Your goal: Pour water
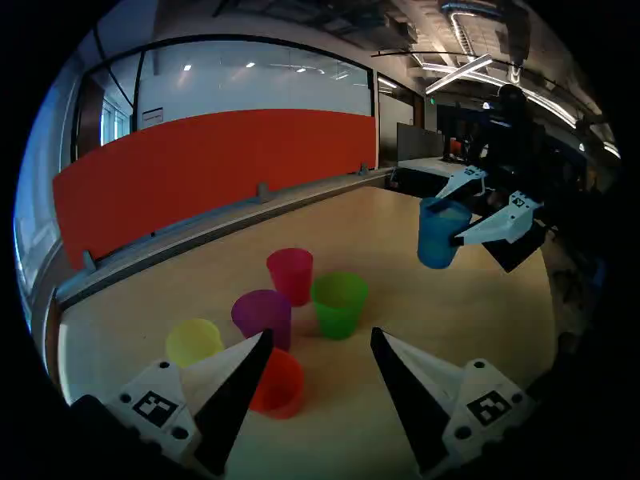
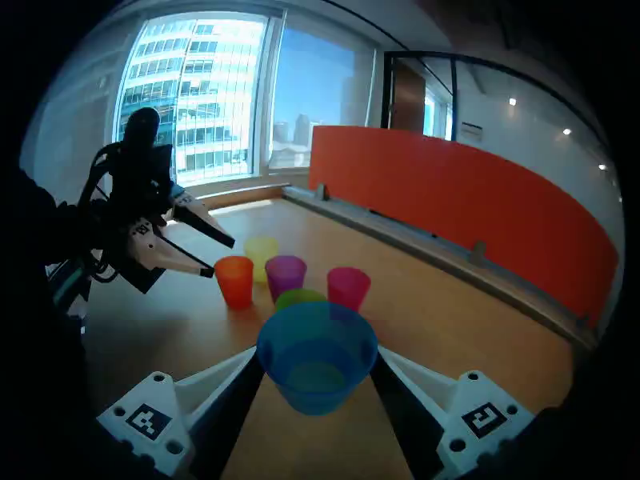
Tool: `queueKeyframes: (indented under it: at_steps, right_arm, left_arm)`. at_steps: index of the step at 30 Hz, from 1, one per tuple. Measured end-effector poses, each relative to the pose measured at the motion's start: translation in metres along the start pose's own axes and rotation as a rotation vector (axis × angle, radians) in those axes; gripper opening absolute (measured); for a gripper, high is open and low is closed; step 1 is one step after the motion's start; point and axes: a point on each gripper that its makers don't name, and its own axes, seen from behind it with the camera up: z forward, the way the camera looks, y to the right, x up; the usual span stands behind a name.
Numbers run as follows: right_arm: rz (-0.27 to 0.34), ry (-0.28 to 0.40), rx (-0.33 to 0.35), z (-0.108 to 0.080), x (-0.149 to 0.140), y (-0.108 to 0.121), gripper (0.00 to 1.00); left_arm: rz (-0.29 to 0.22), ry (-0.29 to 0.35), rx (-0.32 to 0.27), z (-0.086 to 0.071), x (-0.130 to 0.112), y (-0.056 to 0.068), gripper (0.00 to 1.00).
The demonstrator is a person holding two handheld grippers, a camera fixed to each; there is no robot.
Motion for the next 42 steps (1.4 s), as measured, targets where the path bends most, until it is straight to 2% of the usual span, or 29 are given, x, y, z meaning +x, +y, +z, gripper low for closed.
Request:
queueKeyframes:
  at_steps: [7,16,30,42]
  right_arm:
    - [-0.024,0.059,-0.016,-0.024,0.029,0.004,0.90]
    - [-0.029,0.113,-0.029,-0.040,0.049,0.004,0.90]
    - [-0.034,0.149,-0.055,-0.053,0.064,0.013,0.90]
    - [-0.035,0.151,-0.064,-0.055,0.068,0.016,0.90]
  left_arm:
    - [-0.005,-0.028,-0.002,0.011,-0.001,0.004,0.91]
    - [-0.015,-0.069,-0.010,0.029,-0.005,0.010,0.91]
    - [-0.023,-0.126,-0.026,0.062,-0.012,0.020,0.91]
    - [-0.040,-0.154,-0.037,0.090,-0.017,0.023,0.91]
